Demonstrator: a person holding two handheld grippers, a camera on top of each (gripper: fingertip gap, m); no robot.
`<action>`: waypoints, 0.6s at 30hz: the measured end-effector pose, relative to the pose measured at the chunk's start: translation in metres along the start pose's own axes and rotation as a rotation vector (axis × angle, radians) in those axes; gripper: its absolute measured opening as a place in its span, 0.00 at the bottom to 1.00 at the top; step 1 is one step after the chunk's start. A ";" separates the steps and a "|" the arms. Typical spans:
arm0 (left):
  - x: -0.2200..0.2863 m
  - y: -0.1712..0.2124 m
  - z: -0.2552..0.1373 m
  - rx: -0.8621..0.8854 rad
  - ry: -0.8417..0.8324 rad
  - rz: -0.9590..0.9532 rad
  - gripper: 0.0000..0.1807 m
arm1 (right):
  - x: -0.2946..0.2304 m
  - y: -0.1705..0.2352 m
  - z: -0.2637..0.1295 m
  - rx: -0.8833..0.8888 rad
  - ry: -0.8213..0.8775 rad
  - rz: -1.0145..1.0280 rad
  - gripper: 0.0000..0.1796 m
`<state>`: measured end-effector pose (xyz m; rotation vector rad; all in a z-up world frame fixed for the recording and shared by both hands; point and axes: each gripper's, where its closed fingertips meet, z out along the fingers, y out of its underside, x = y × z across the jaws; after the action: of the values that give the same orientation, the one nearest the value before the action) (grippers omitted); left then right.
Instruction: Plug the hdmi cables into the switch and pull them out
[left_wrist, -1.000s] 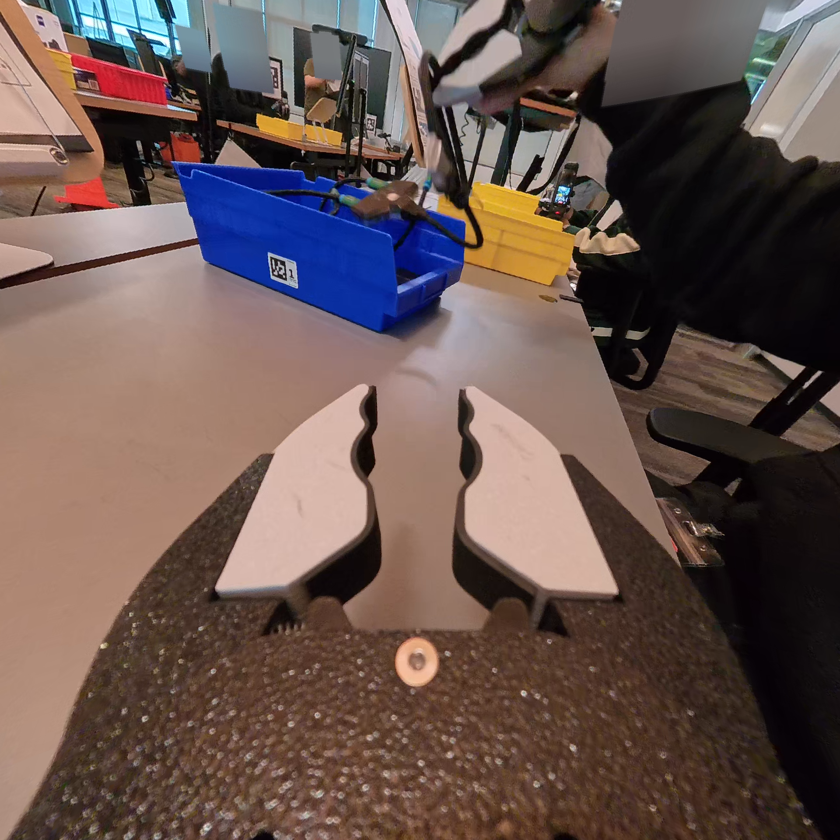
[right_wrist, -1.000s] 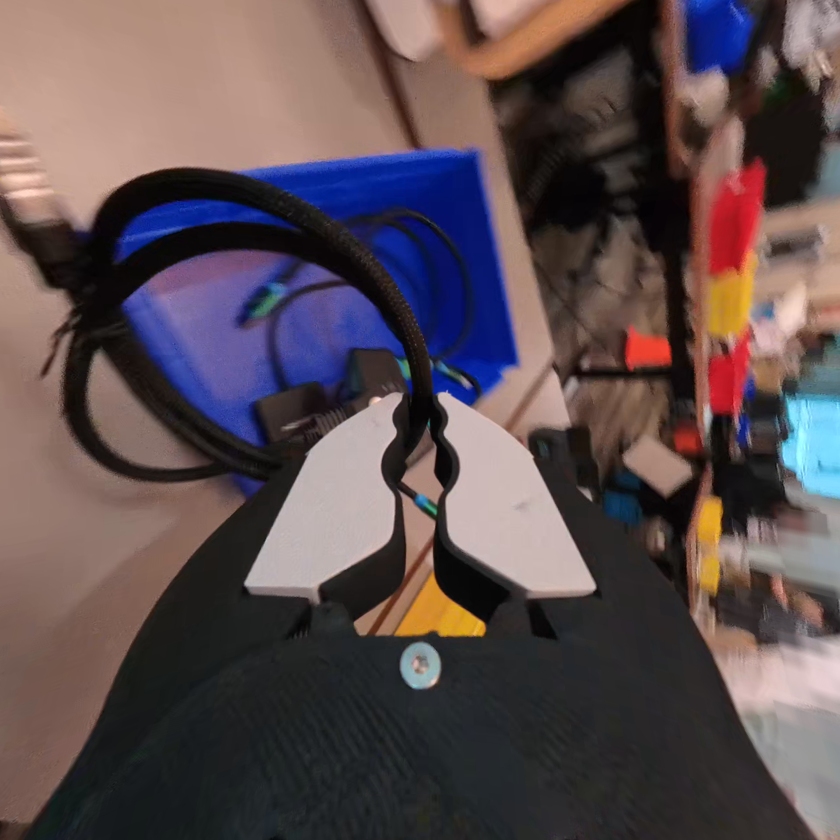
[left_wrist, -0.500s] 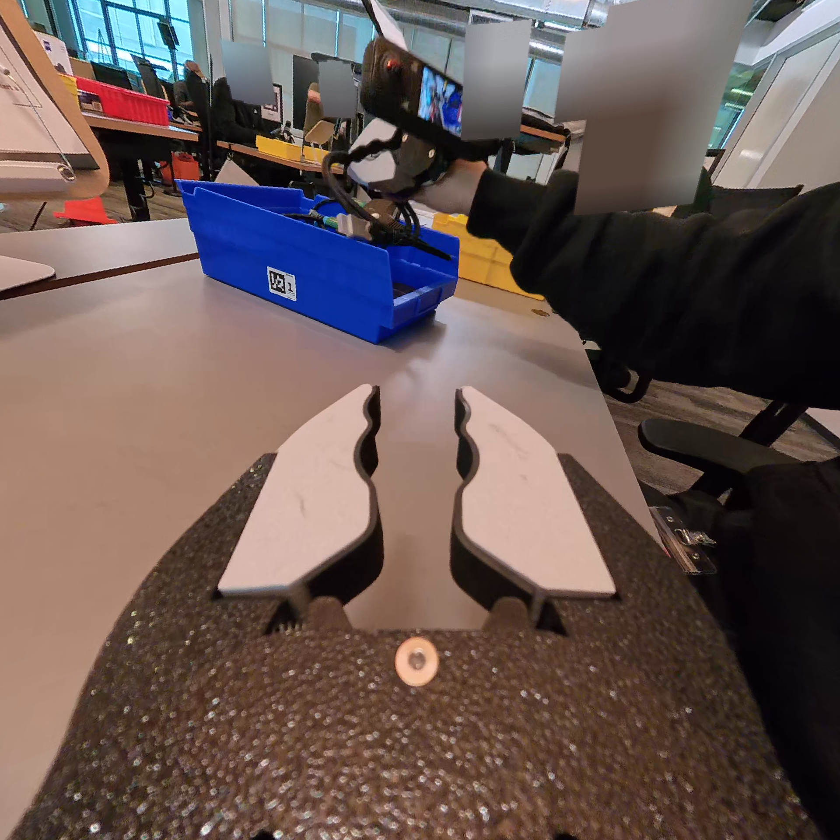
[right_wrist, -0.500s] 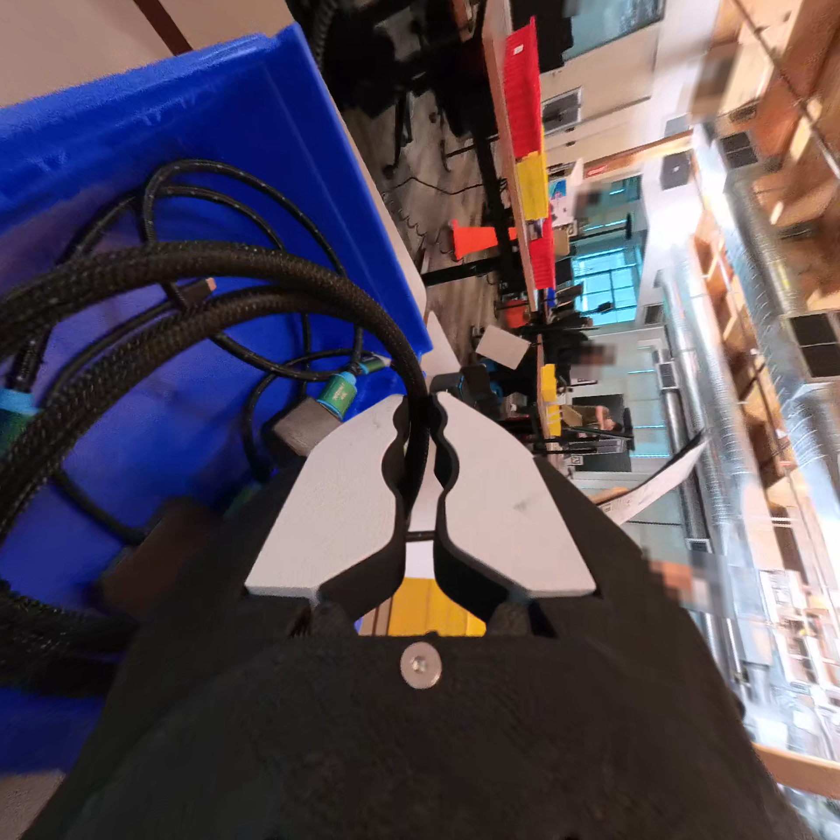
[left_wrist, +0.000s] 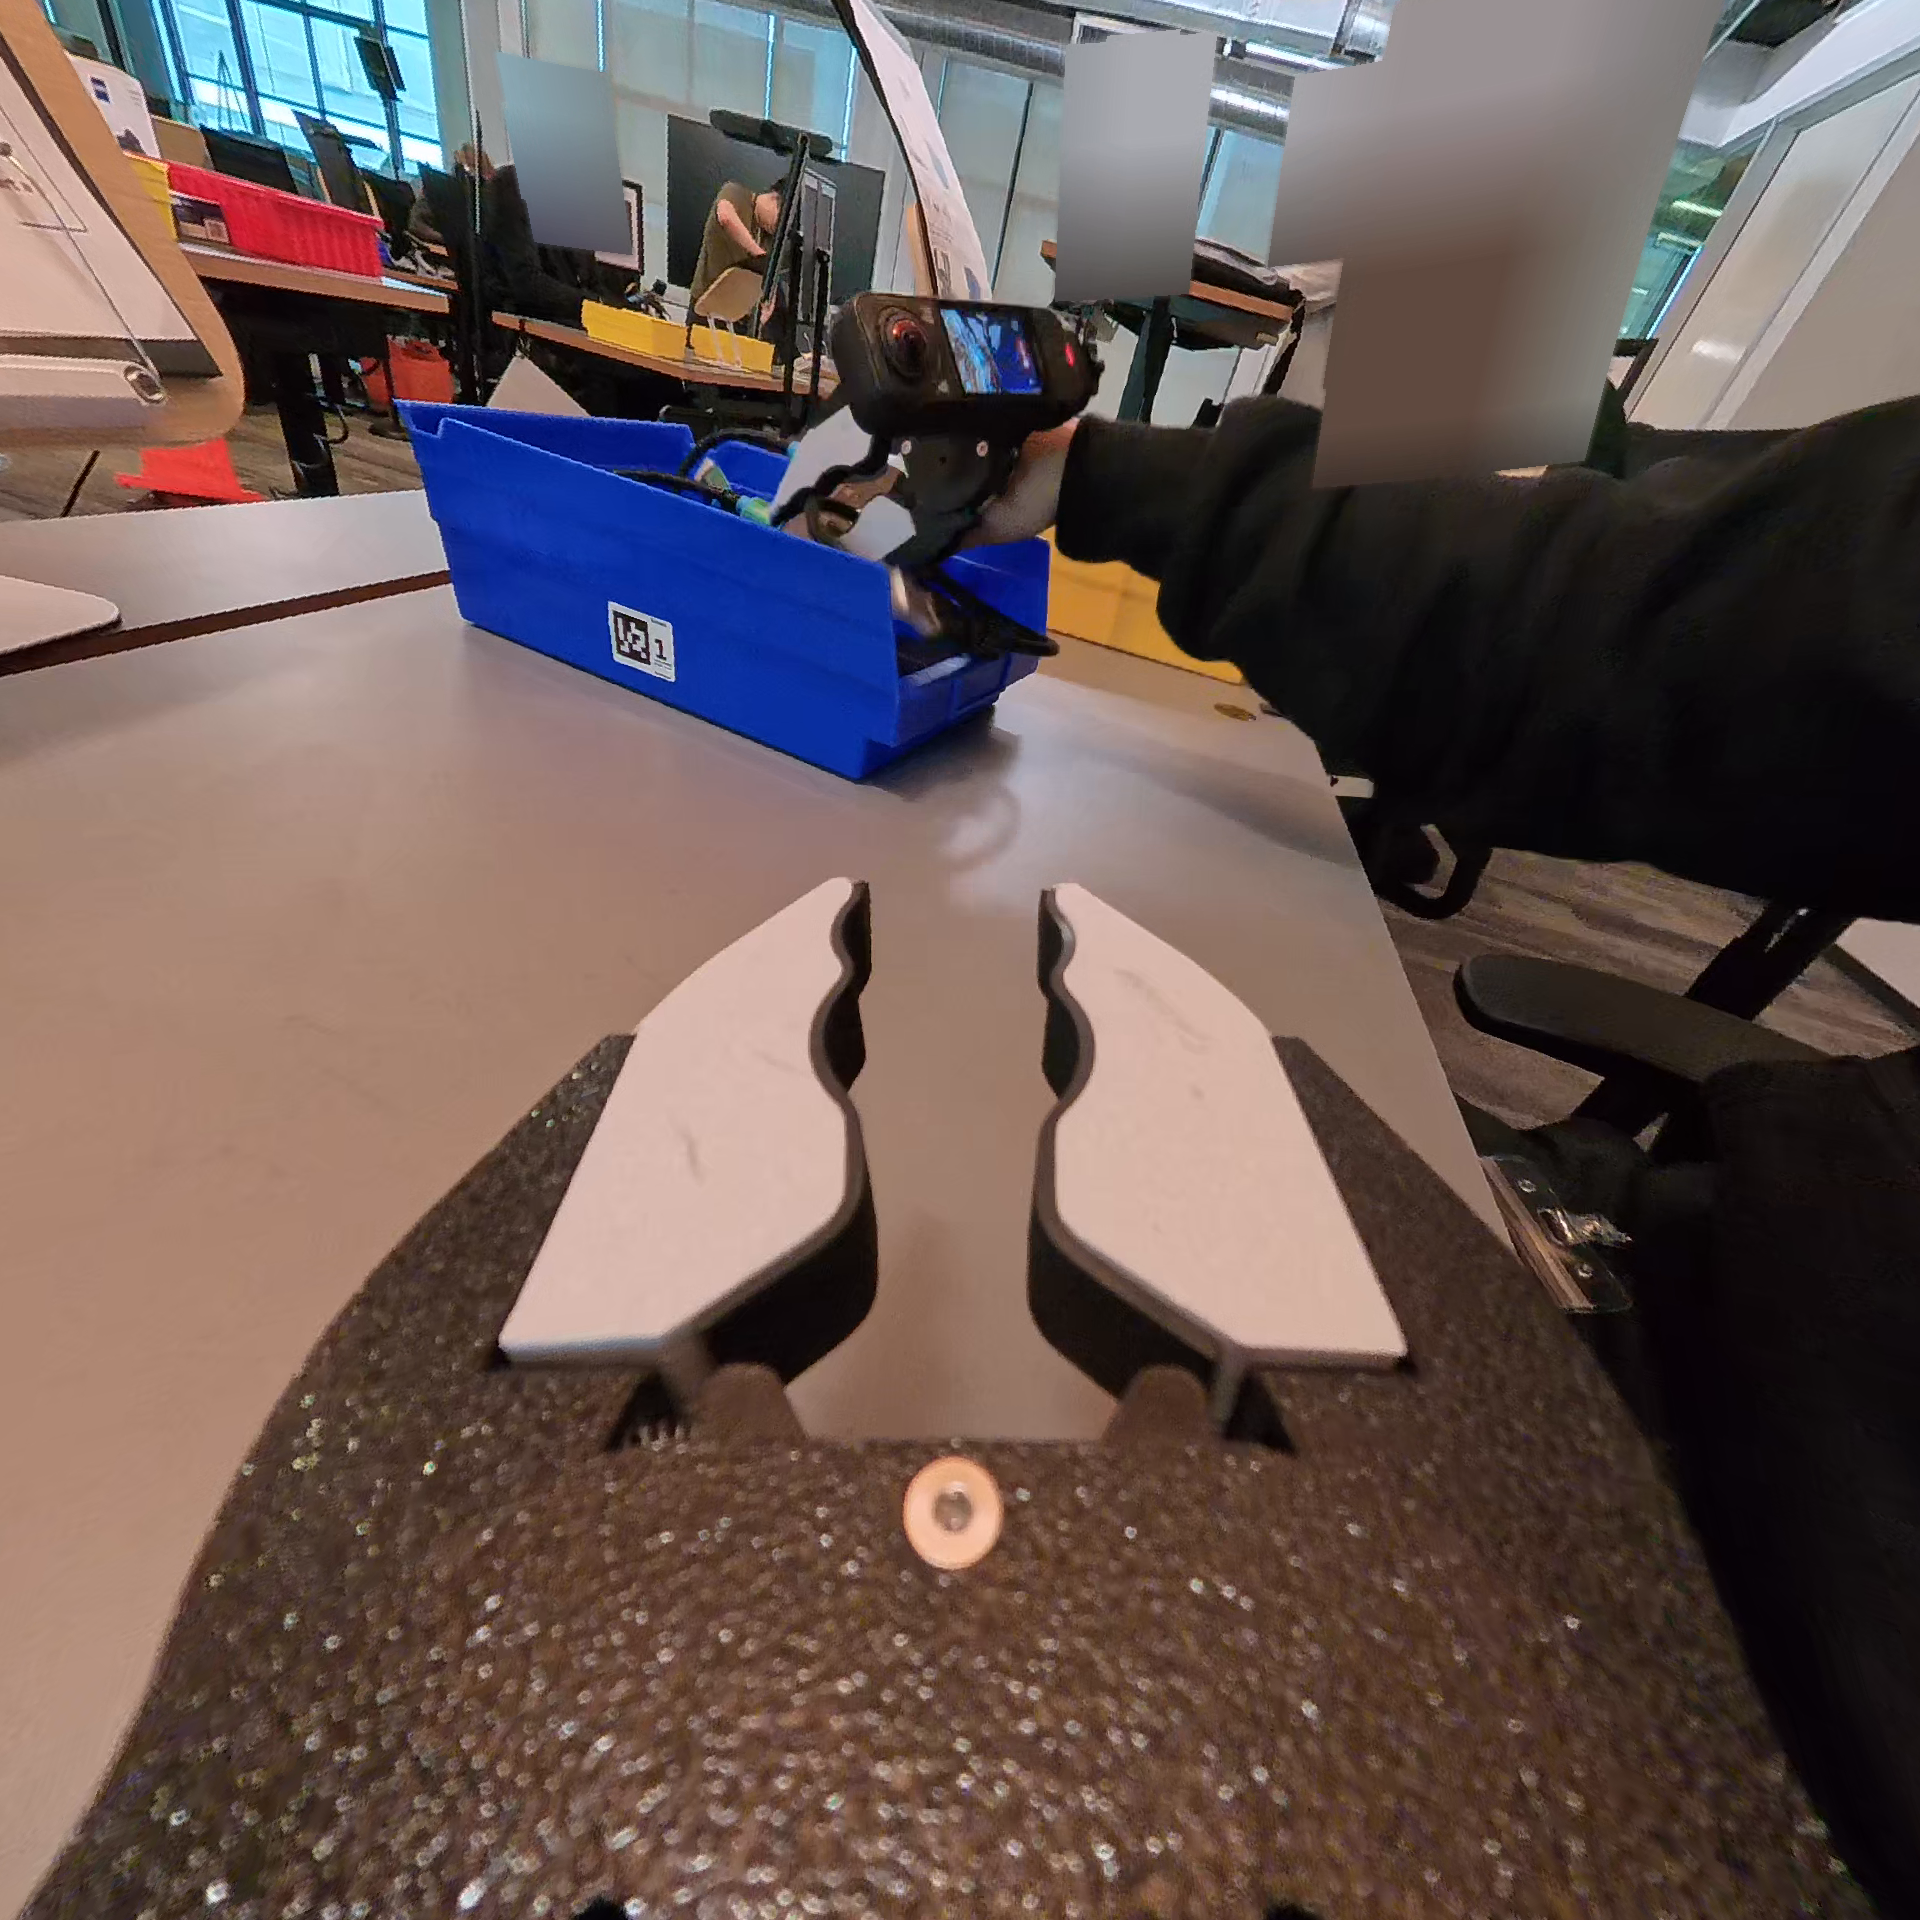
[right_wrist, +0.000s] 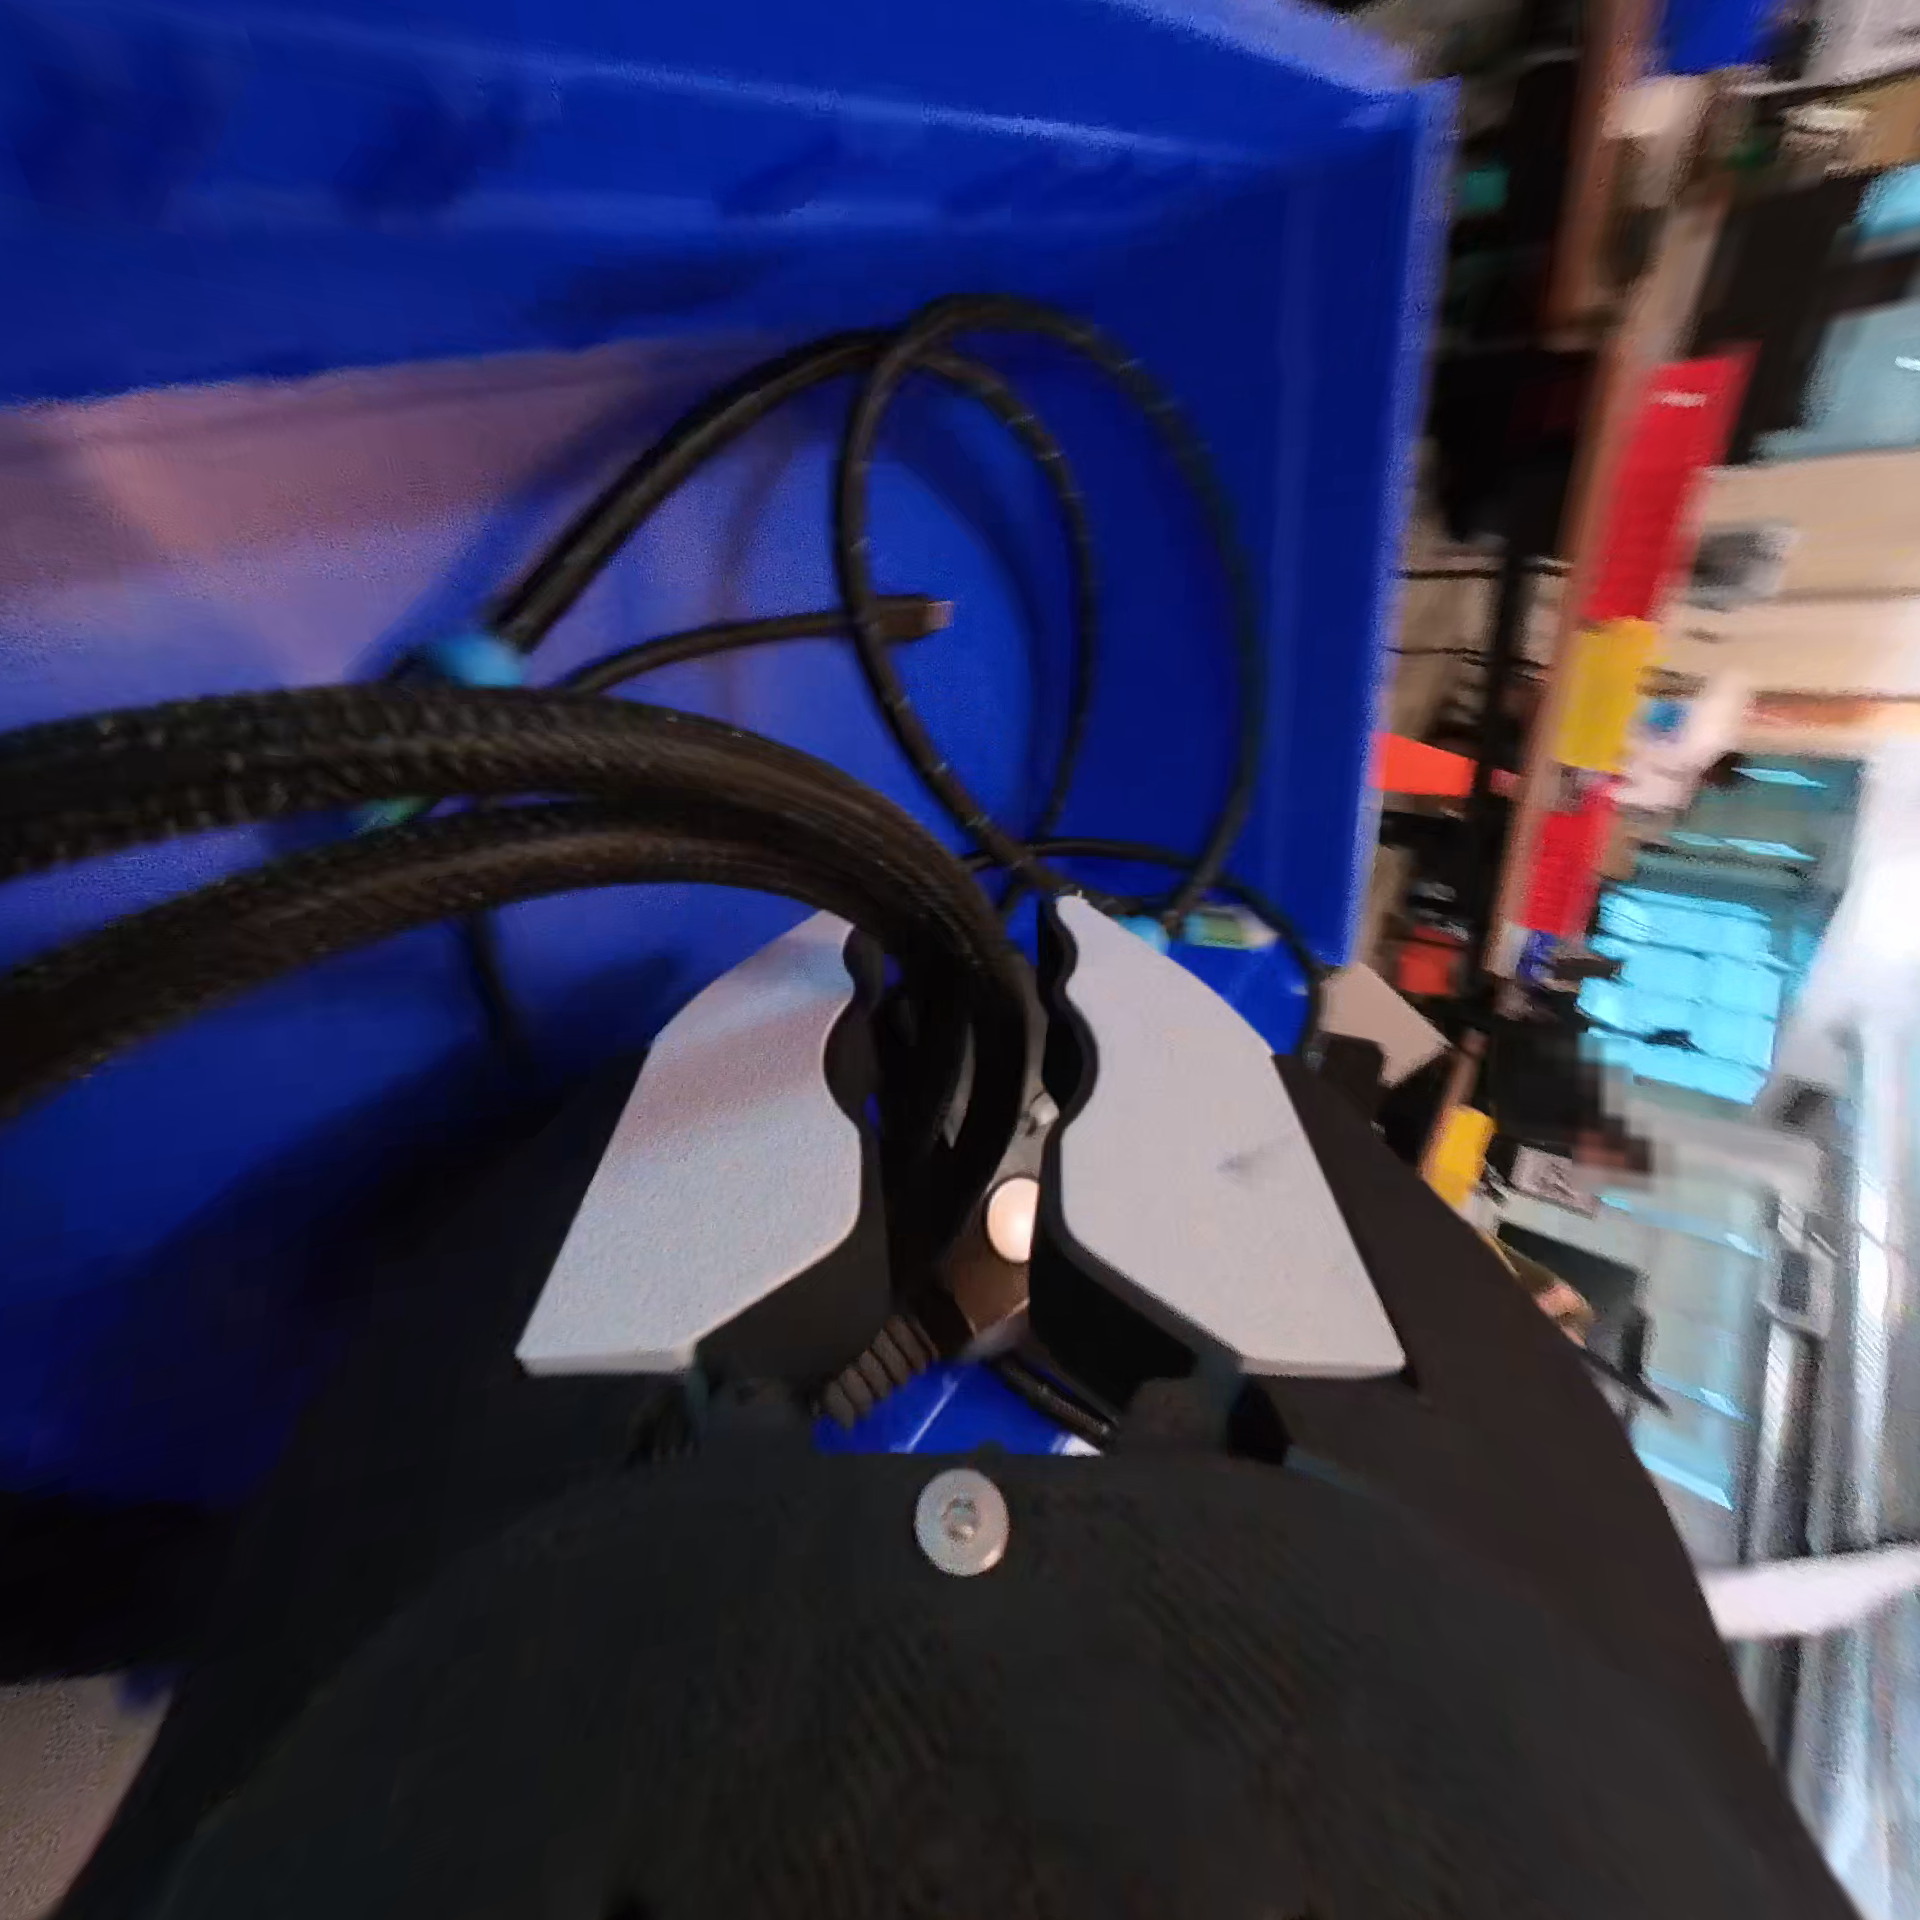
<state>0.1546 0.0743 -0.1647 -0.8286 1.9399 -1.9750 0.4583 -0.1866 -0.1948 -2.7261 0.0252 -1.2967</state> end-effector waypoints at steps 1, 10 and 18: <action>0.000 0.000 0.000 0.000 0.001 -0.003 0.17 | -0.006 0.005 -0.002 -0.021 -0.067 -0.013 0.17; 0.000 0.000 0.000 0.004 -0.001 -0.004 0.17 | -0.033 0.003 -0.040 0.042 -0.478 -0.014 0.33; 0.002 -0.001 0.000 0.011 0.021 -0.026 0.16 | -0.049 0.008 -0.067 -0.015 -0.625 -0.066 0.02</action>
<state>0.1526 0.0735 -0.1633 -0.8381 1.9370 -2.0151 0.3758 -0.1978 -0.1919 -3.0319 -0.1130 -0.4057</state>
